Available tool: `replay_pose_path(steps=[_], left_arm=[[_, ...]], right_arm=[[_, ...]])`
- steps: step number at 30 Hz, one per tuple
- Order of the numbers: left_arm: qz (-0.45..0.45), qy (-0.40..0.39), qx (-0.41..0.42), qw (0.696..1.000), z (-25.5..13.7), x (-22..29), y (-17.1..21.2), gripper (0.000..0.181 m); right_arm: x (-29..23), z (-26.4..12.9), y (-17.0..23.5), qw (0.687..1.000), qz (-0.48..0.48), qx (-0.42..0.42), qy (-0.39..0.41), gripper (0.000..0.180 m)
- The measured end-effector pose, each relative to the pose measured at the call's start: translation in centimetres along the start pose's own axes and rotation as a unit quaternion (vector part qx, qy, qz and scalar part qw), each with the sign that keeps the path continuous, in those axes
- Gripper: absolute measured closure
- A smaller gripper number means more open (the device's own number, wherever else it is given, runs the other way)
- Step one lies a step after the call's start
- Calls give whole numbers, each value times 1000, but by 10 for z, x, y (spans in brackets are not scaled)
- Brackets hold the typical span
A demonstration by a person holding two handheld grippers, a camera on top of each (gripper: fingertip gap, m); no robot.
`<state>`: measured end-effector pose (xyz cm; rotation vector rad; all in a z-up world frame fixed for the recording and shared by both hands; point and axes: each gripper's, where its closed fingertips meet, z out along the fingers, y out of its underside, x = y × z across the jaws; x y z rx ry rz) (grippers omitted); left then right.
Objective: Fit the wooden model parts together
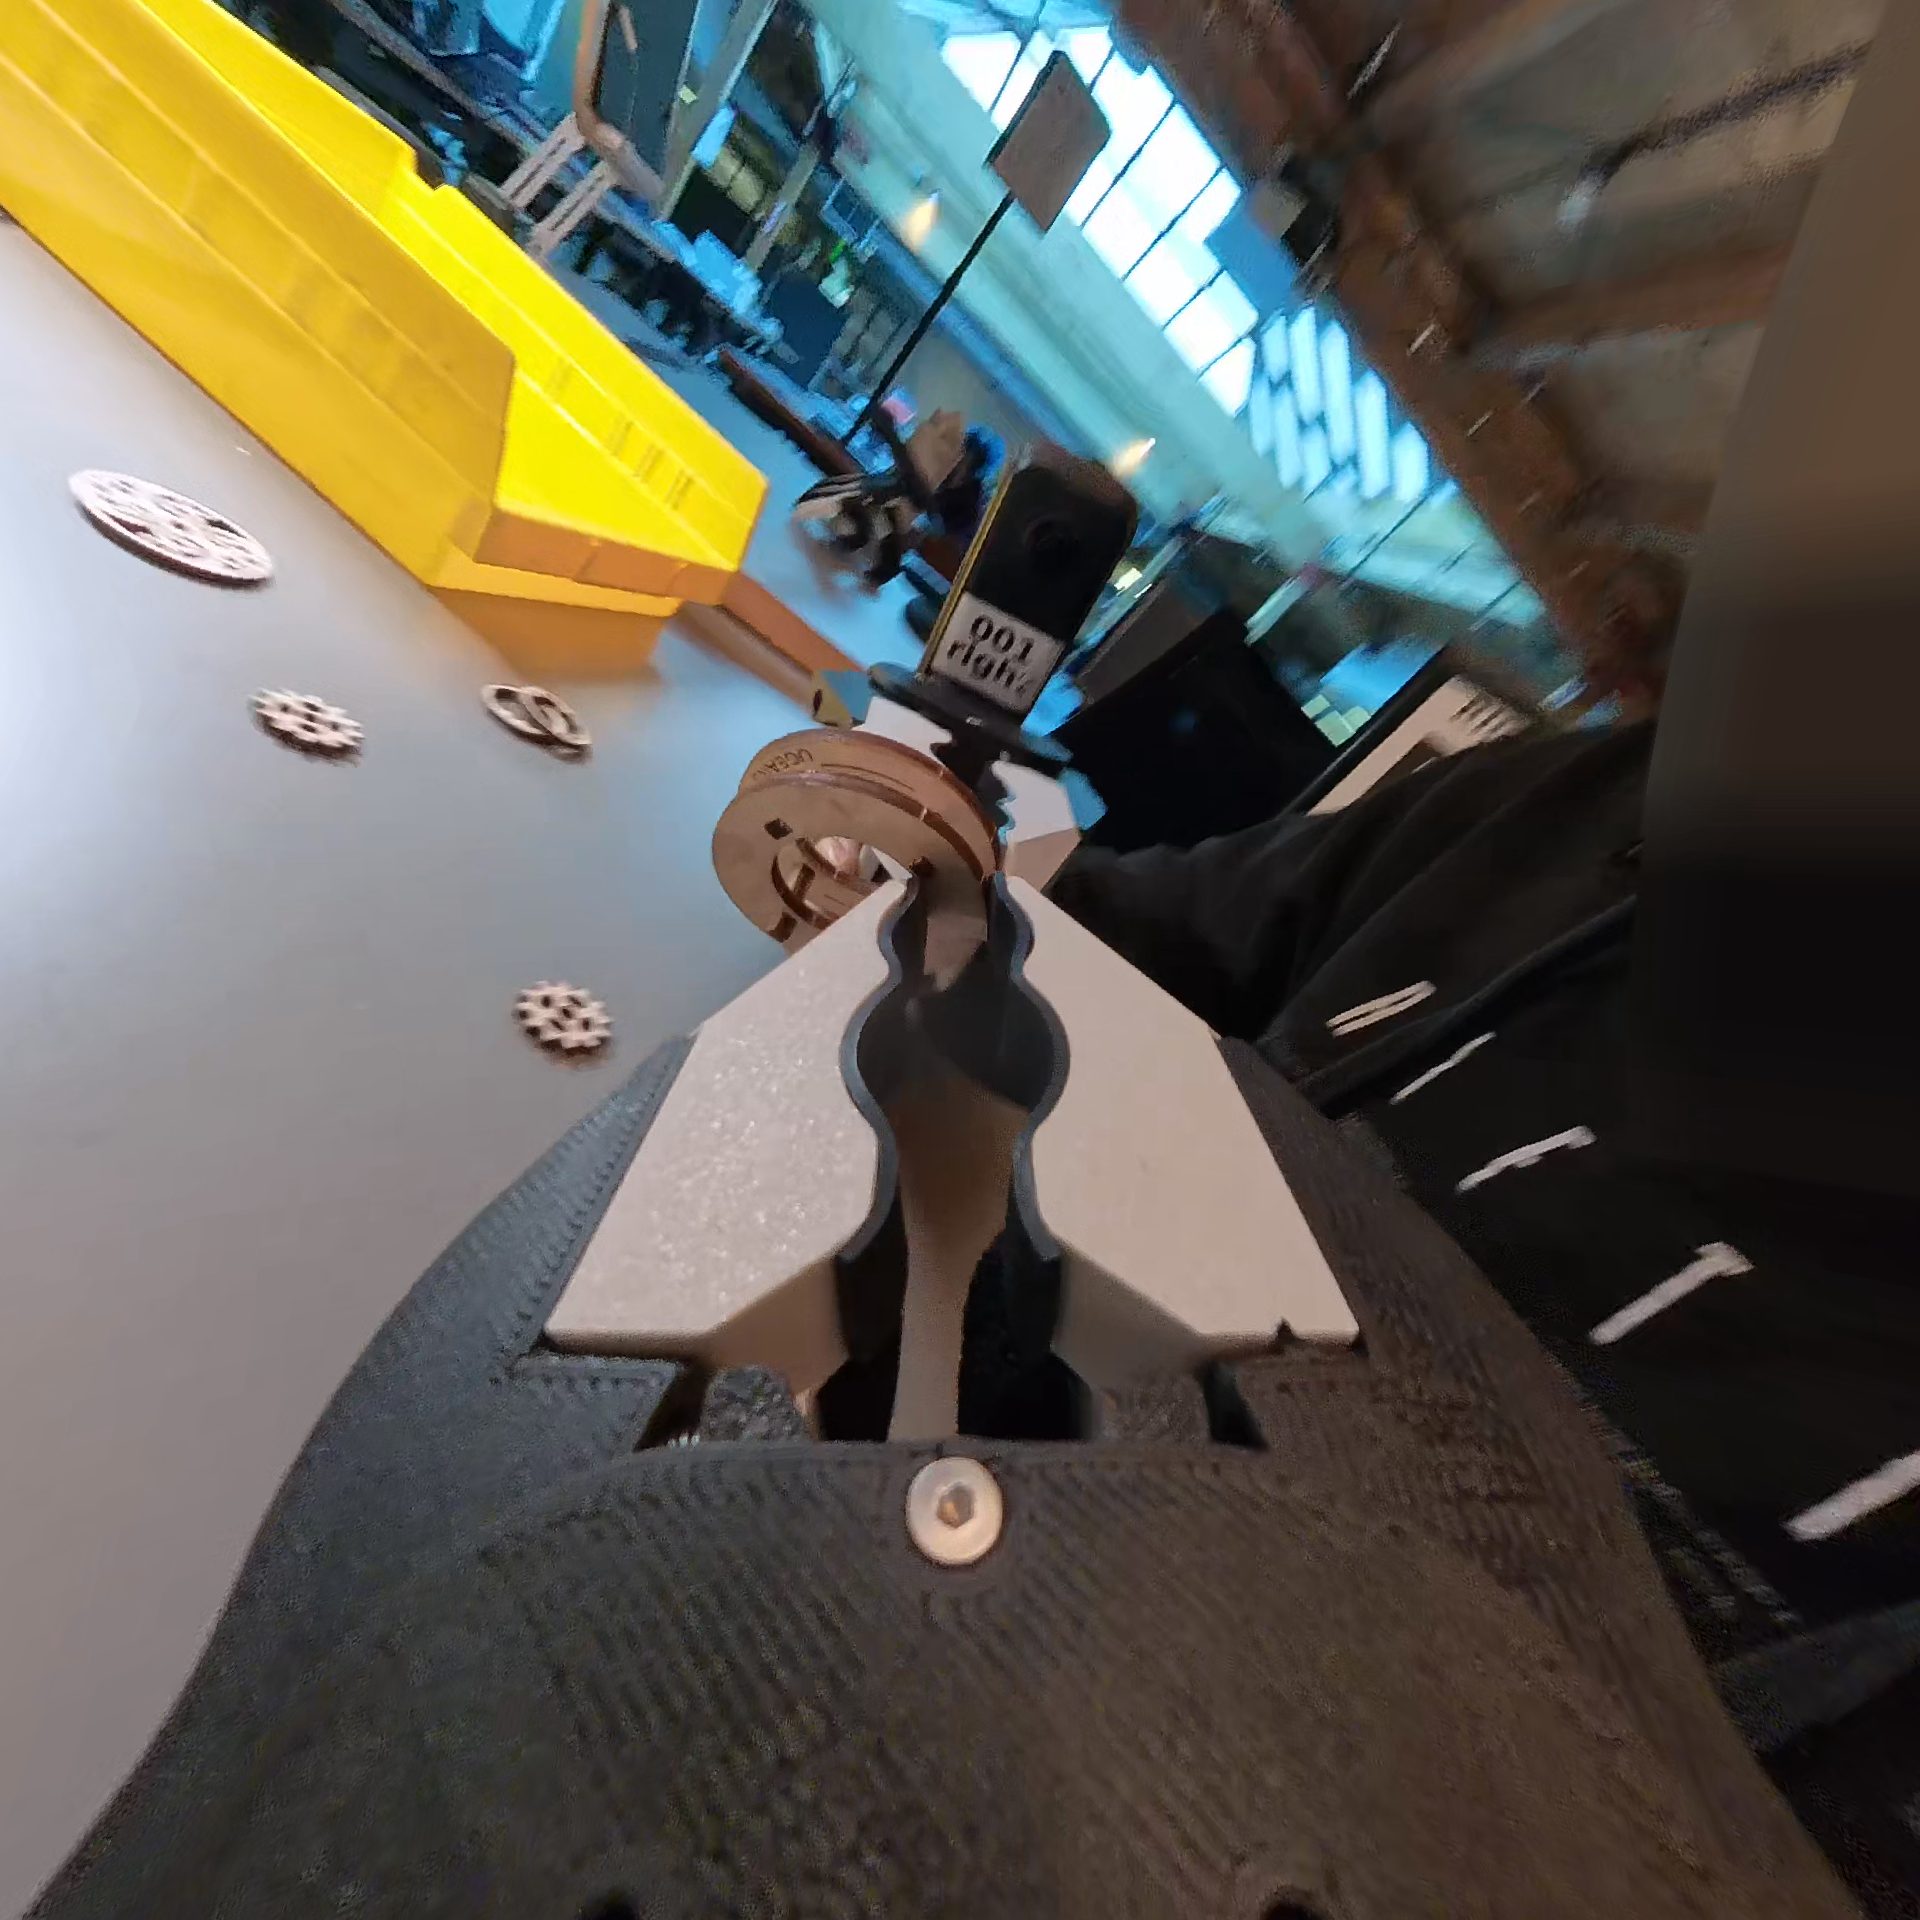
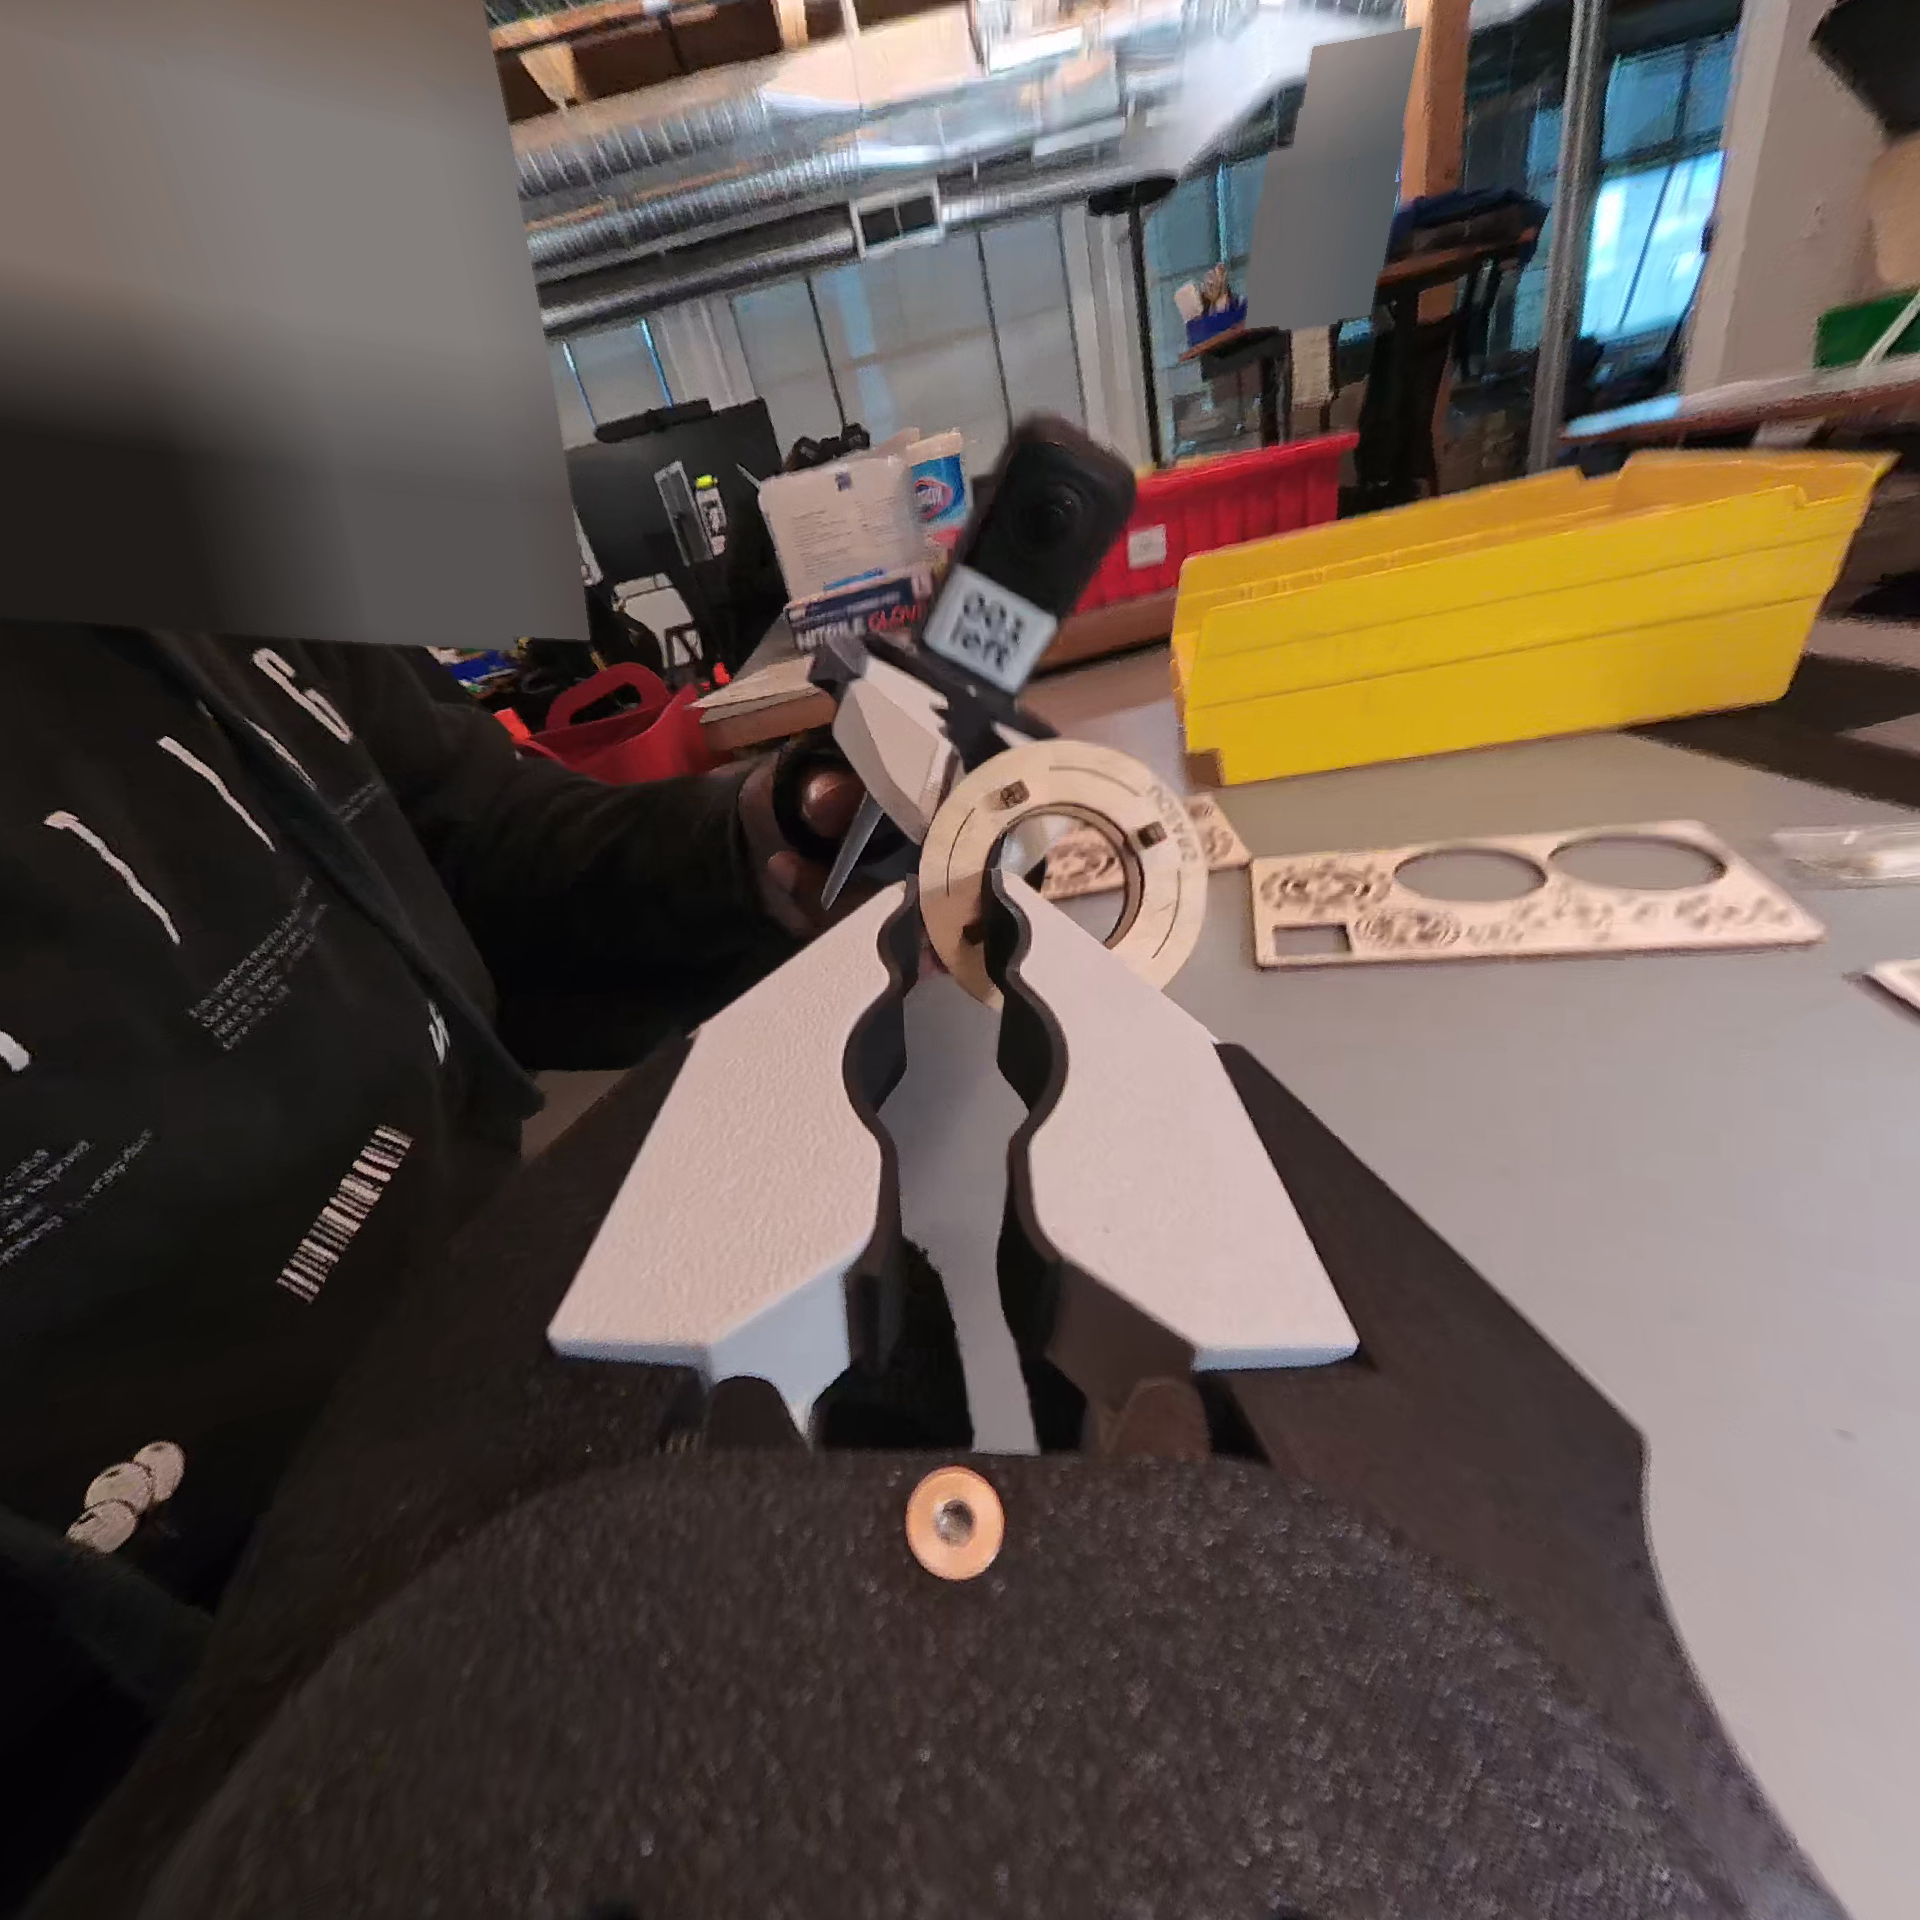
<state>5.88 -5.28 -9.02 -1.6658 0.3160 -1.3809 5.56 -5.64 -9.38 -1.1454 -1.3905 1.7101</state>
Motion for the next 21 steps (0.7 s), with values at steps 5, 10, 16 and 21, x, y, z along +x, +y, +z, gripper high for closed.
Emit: replay_pose_path(steps=[5, 10, 16, 21], left_arm=[[125, -83, -59, 987, 0, -10, 10, 170], [225, -146, -100, 958, 5, -16, 18, 171], [357, -231, -121, 897, 4, -25, 15, 171], [397, -246, -140, 873, 8, -29, 17, 170]], right_arm=[[0, 0, -1, 999, 33, -13, -18, 154], [10, -4, -8, 992, 126, 5, -15, 160], [23, -5, -1, 982, 190, -2, 13, 159], [25, -3, -3, 980, 198, 10, 16, 167]])
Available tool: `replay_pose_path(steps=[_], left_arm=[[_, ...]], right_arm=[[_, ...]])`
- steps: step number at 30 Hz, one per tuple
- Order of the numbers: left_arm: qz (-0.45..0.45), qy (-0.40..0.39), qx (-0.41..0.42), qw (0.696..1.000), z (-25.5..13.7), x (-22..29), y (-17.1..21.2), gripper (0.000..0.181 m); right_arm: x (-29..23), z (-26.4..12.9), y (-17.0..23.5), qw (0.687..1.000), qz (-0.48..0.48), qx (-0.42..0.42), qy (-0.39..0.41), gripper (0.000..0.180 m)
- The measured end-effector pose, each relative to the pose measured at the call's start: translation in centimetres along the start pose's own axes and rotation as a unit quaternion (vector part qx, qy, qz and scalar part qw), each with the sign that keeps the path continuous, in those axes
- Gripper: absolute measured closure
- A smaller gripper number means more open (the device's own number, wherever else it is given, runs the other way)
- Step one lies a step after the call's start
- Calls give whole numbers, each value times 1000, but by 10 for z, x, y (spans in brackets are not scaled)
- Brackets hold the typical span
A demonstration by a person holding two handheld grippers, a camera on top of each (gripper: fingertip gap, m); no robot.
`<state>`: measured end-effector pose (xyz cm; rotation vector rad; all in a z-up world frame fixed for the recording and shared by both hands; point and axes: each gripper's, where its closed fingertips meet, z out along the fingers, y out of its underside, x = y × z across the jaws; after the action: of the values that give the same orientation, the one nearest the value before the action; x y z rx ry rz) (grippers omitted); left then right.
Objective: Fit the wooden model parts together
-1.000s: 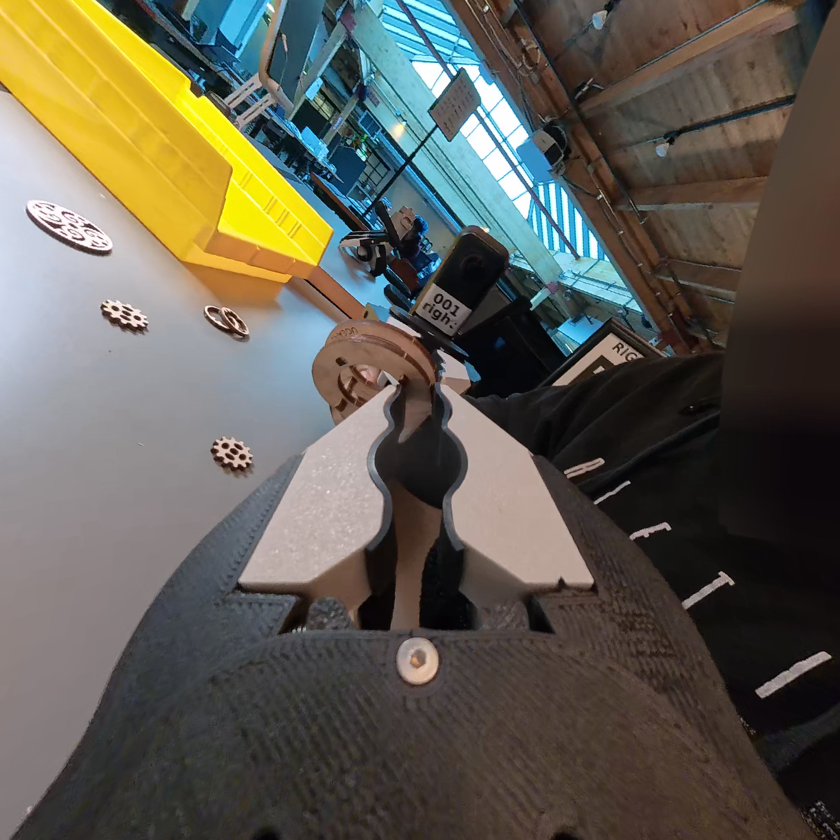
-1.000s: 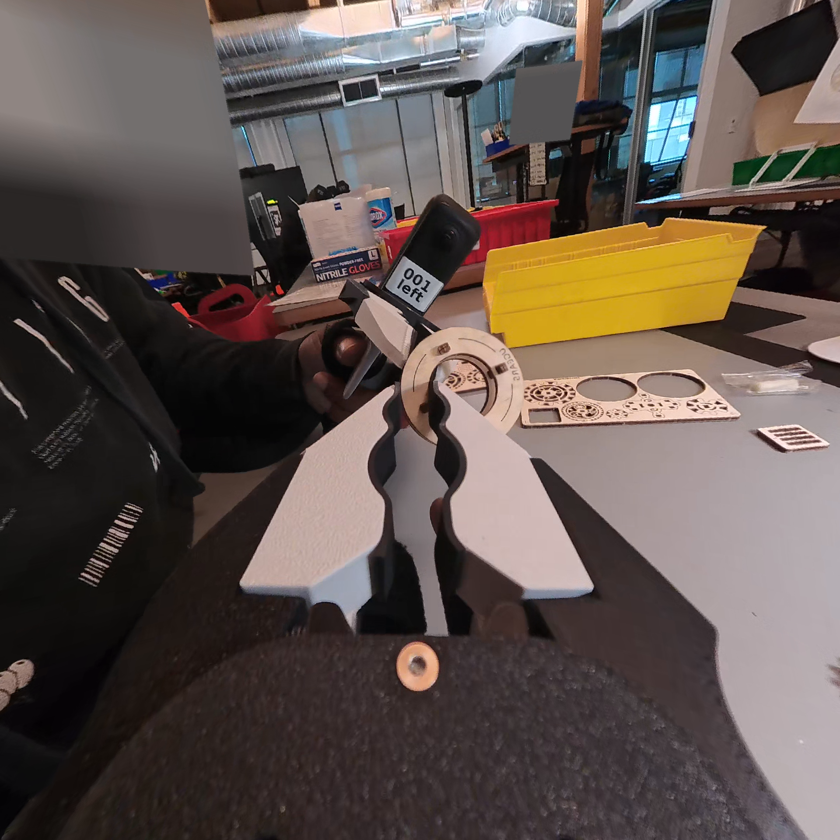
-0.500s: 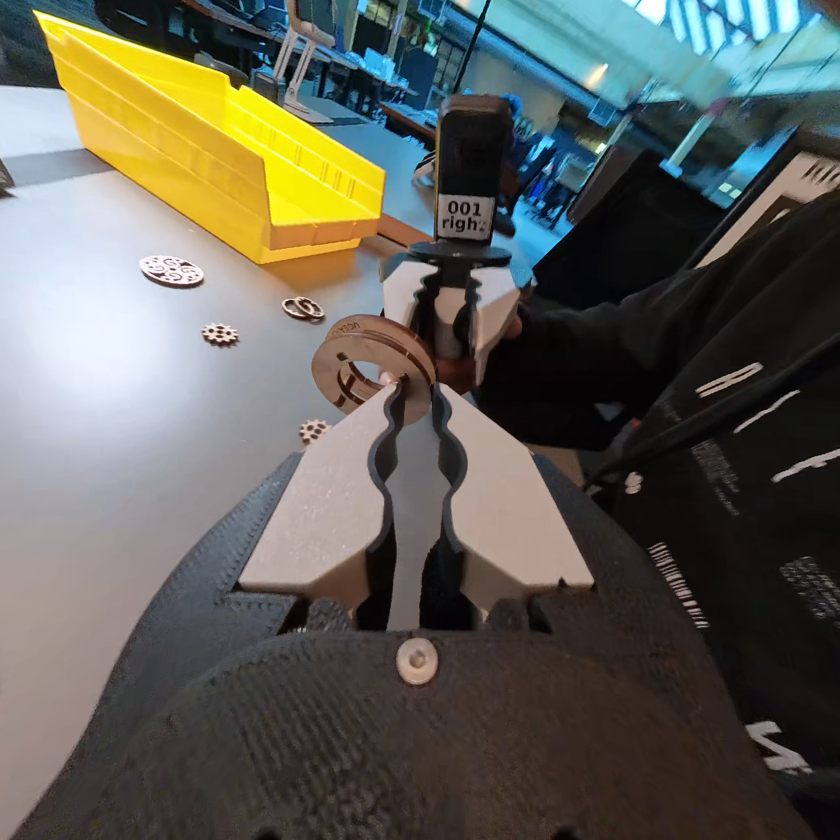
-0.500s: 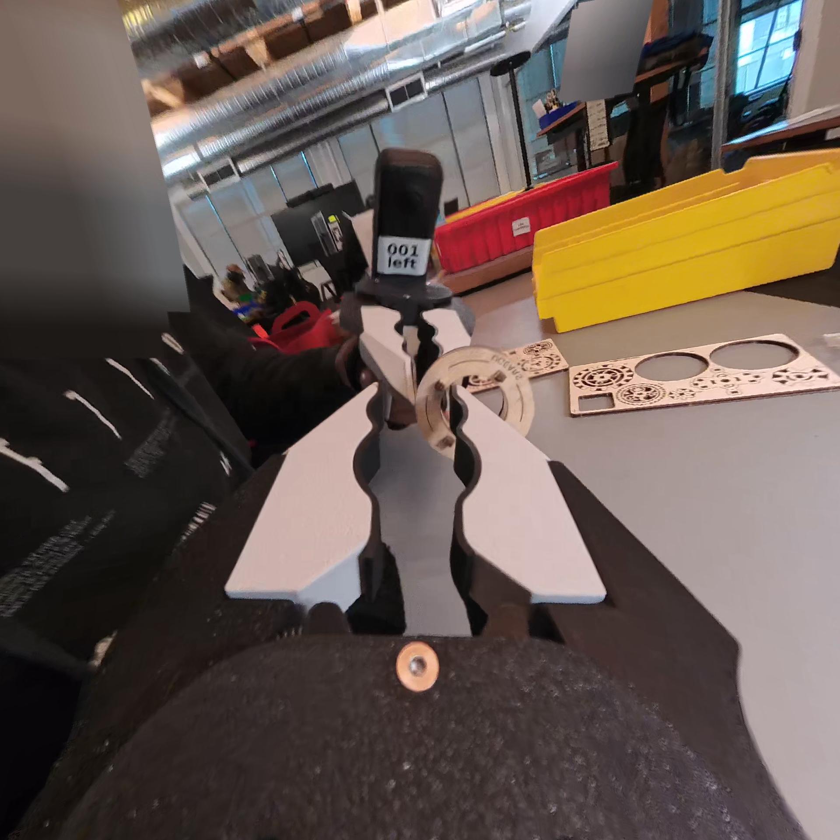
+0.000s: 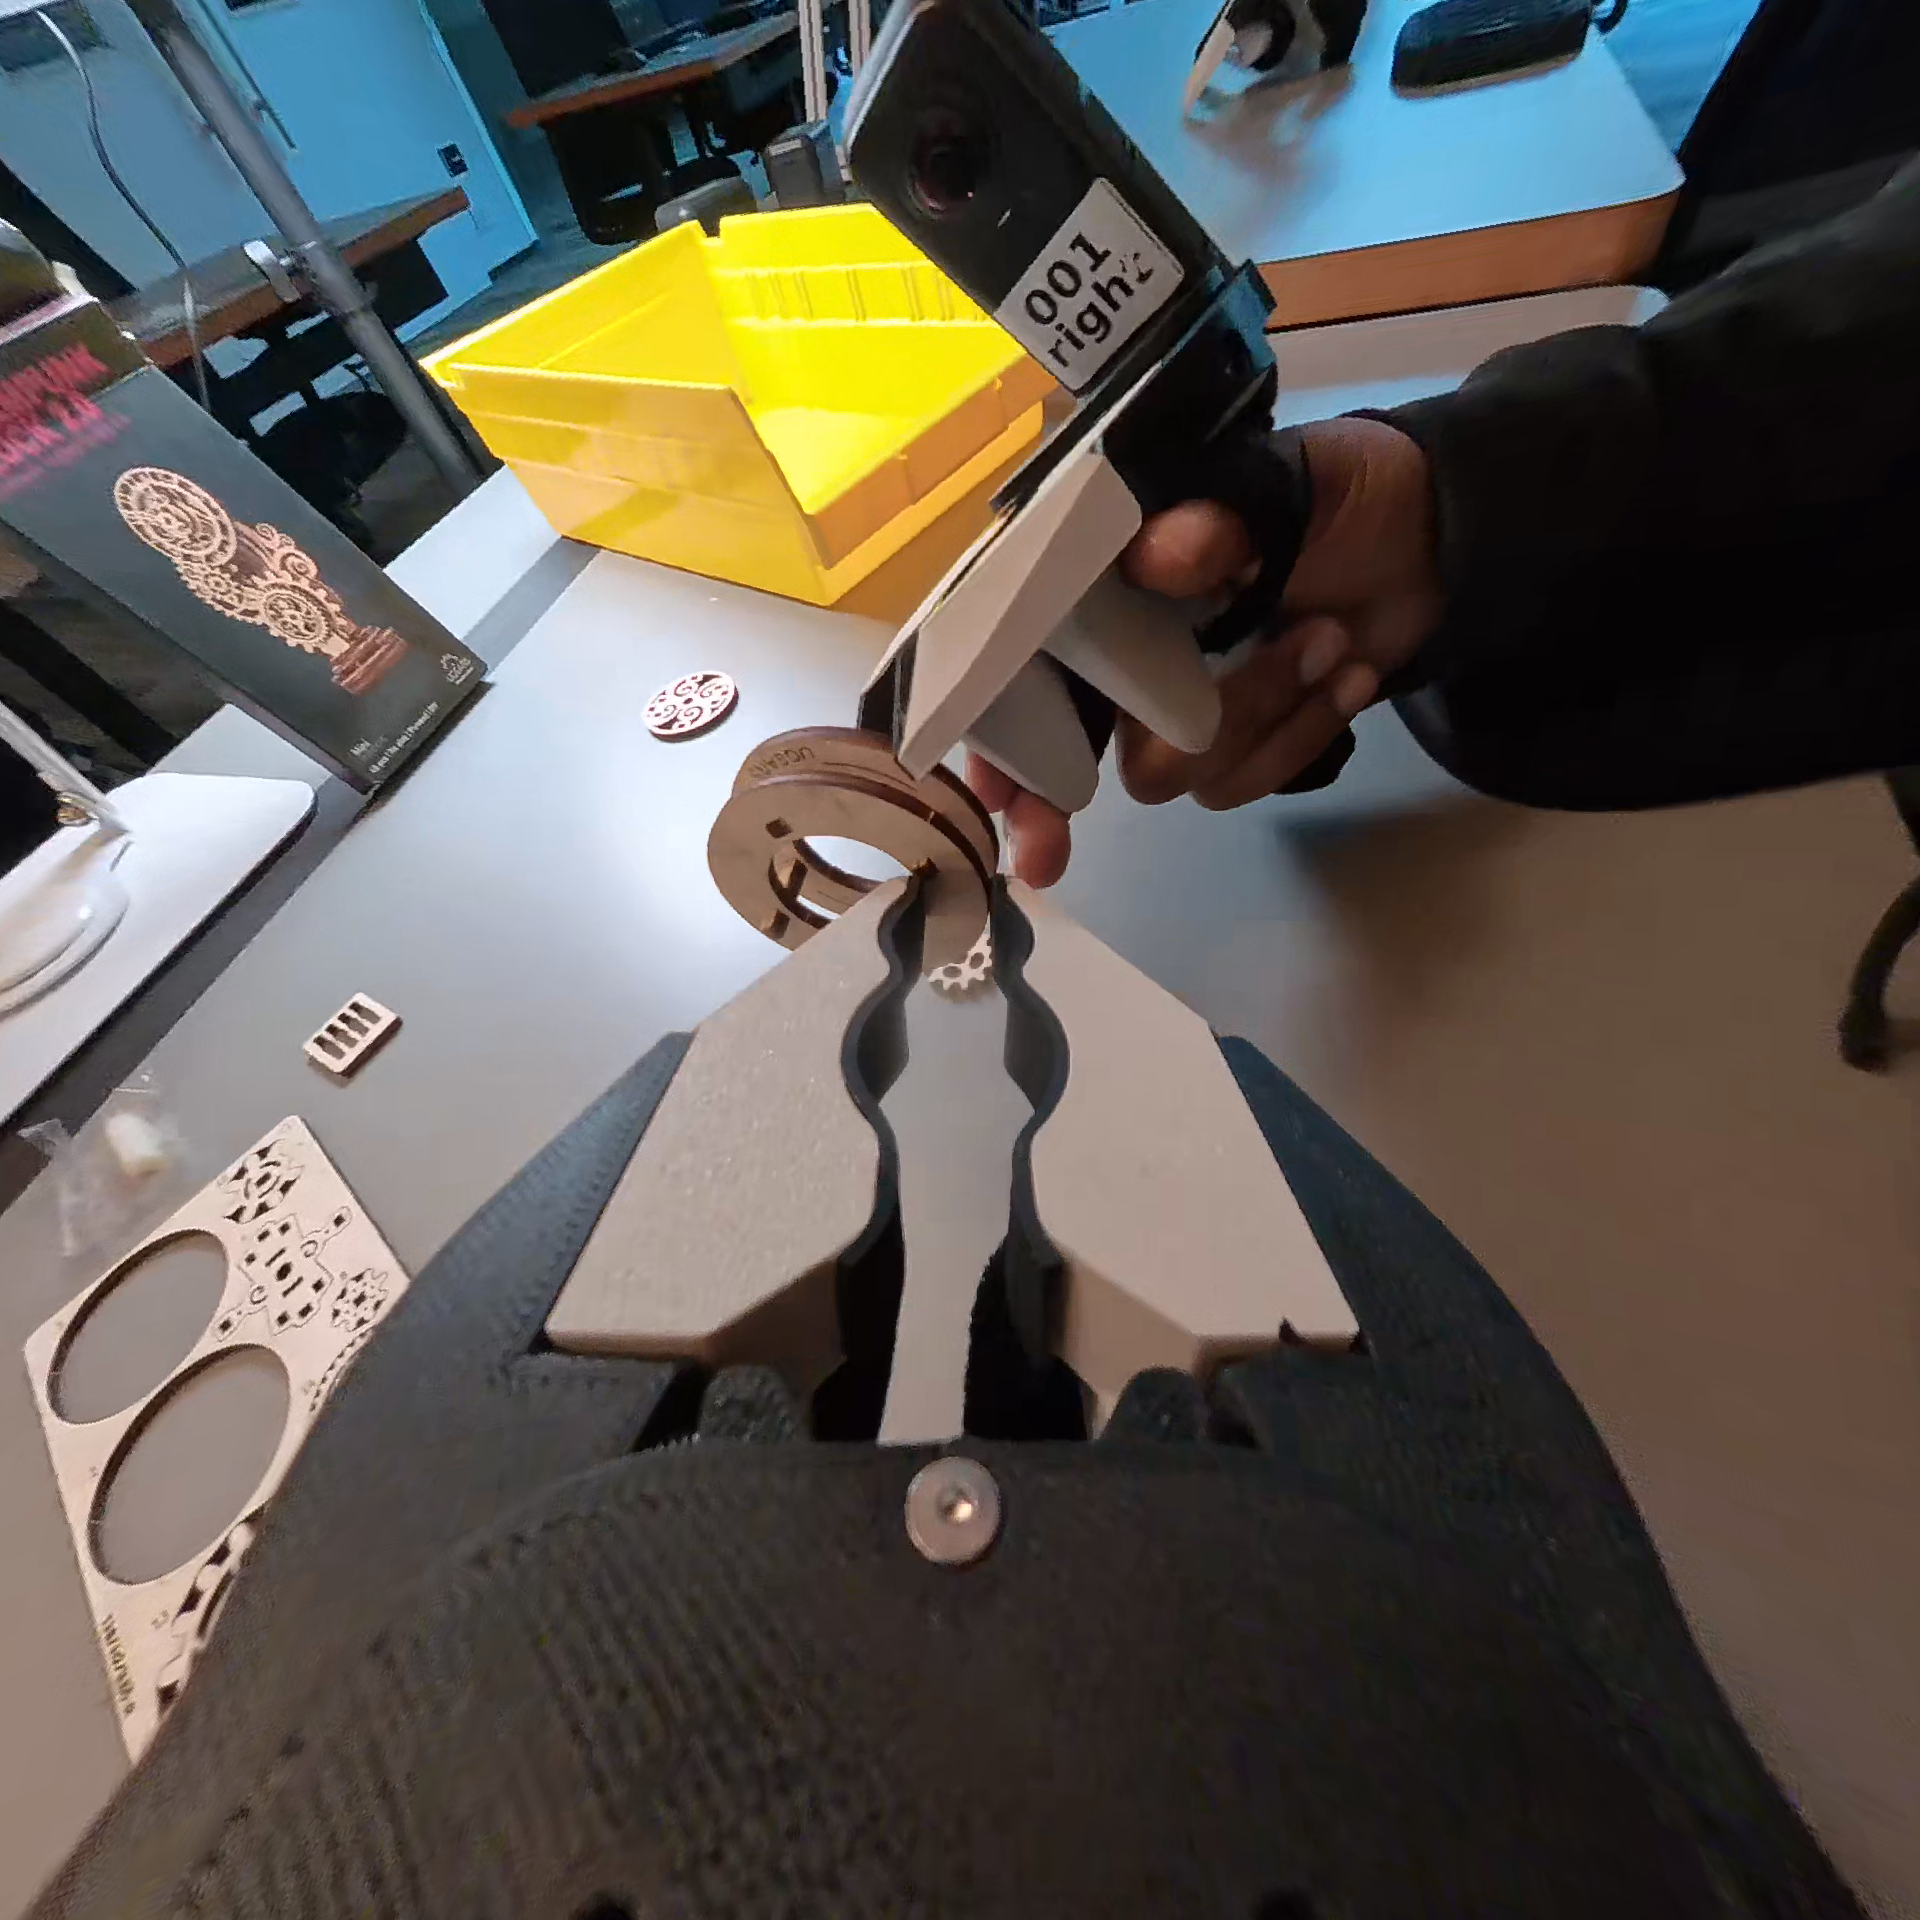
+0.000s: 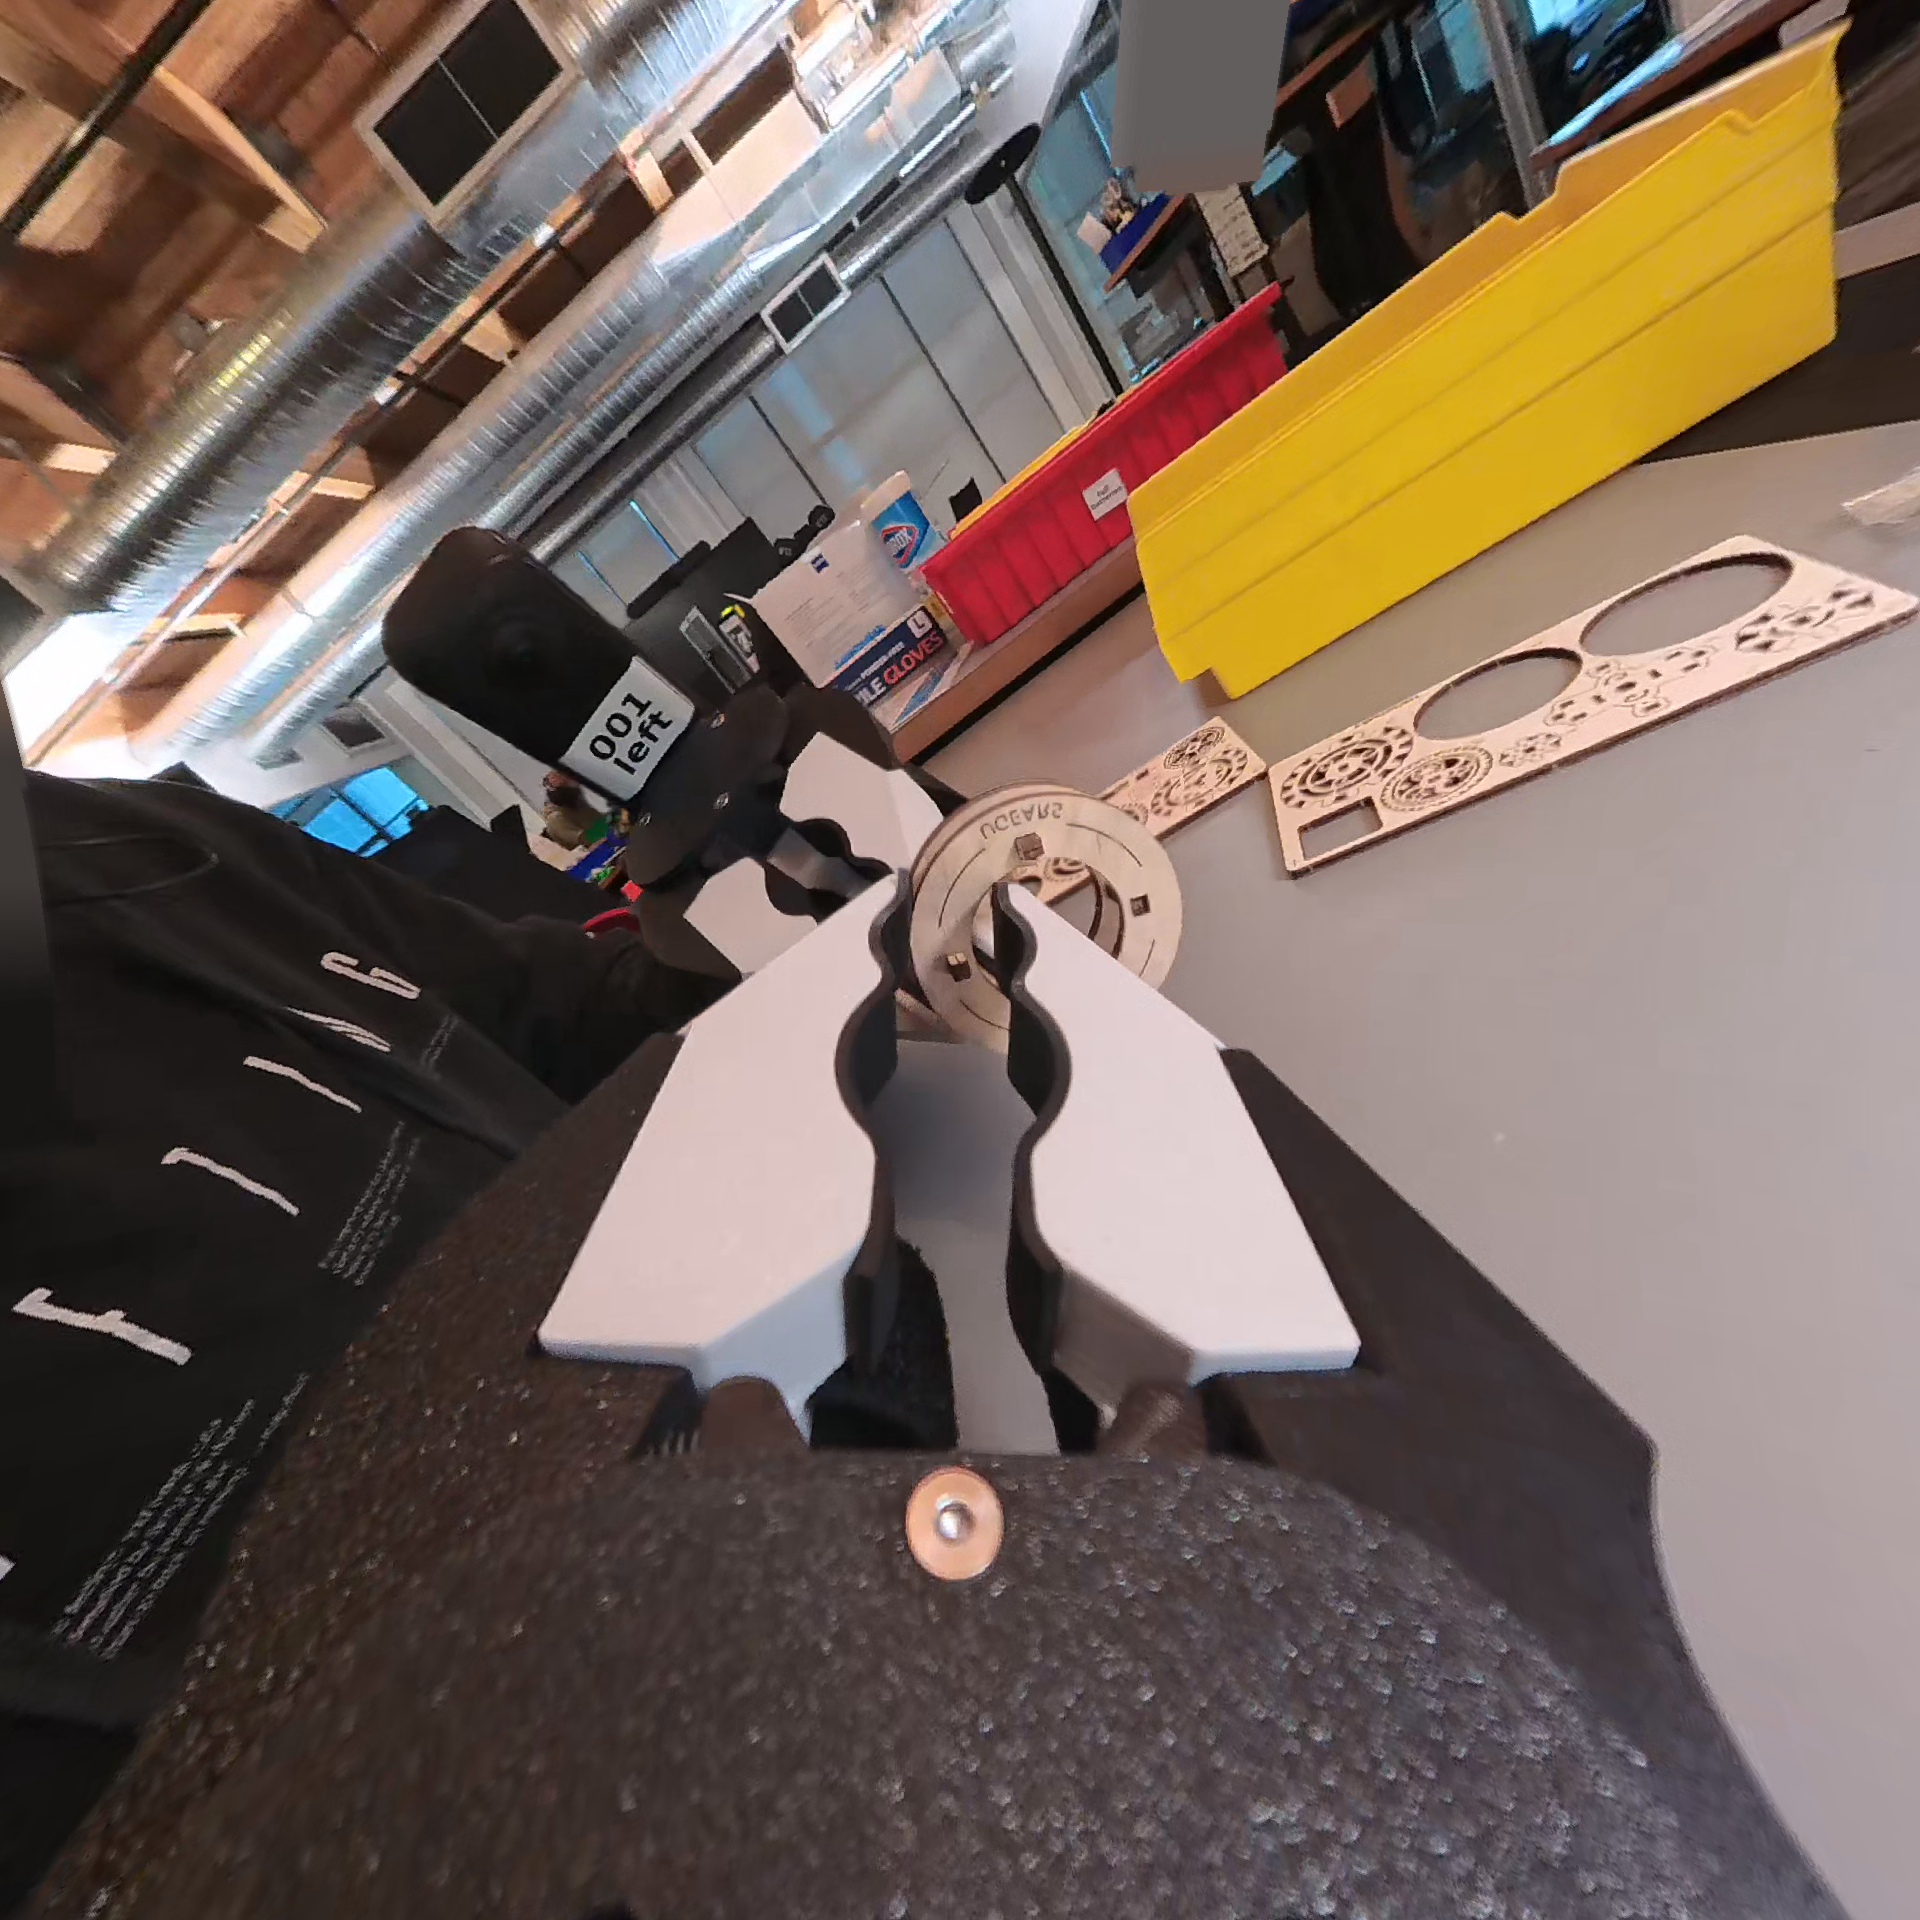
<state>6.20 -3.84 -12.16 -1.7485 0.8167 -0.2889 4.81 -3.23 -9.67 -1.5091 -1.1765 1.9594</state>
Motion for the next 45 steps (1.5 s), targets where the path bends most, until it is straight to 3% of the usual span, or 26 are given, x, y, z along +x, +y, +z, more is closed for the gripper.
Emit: replay_pose_path(steps=[4, 6, 10, 13, 17, 19, 26, 38, 45], left_arm=[[-46, 36, 42, 997, -5, 2, -6, 170], [-139, 80, 79, 984, -10, -1, -10, 161], [-371, 211, 134, 894, -19, -4, -20, 147], [-432, 245, 146, 856, -16, -3, -22, 155], [-426, 242, 129, 862, -15, -1, -16, 171], [-413, 258, 125, 865, -15, 7, -19, 171], [-394, 247, 114, 878, -15, 5, -19, 171], [-341, 274, 49, 898, -20, 15, -8, 170], [-324, 264, 61, 907, -20, 14, -10, 170]], right_arm=[[-3, -3, 1, 998, 45, 4, -33, 168], [-2, -5, 1, 999, 33, 8, -29, 170], [-1, -3, 10, 998, -60, -17, 2, 170], [-7, 4, 17, 993, -113, -34, 6, 170], [-7, 6, 24, 983, -175, -50, 24, 170], [-6, 9, 28, 984, -161, -65, 23, 158], [-9, 11, 29, 975, -209, -71, 27, 167], [-14, 5, 37, 970, -226, -90, -10, 168], [-17, 5, 35, 975, -206, -75, -30, 168]])
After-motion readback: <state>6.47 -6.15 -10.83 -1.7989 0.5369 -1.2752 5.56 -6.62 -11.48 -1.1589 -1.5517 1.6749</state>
